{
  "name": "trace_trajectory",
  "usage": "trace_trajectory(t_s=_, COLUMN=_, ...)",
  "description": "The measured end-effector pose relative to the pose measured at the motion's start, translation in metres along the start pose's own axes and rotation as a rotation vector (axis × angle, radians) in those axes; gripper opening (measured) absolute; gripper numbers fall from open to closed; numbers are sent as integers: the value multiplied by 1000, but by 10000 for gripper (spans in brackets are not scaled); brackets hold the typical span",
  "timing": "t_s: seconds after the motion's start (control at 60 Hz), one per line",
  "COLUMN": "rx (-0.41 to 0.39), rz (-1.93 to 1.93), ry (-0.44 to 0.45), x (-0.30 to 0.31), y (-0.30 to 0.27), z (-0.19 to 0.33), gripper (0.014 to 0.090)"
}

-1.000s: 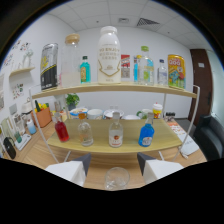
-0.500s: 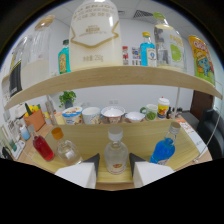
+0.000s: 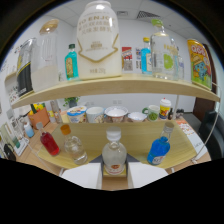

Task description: Make me a cup of Mojito.

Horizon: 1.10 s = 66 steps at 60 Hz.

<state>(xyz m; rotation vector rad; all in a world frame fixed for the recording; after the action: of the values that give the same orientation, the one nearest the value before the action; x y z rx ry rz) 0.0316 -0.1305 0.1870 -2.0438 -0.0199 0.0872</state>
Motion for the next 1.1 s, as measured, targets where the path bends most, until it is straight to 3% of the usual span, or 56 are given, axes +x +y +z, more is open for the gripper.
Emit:
trace_trajectory(t_s=0.333, rx=40, rz=-7, ry=56, x=47, y=-2, z=-67, gripper=333)
trace_trajectory(t_s=0.683, rx=-52, rz=-166, ry=201, x=126, y=61, z=-88, gripper=331)
trace_trajectory(t_s=1.1, rx=-34, rz=-986, ry=342, x=121, y=32, z=-75, gripper=332)
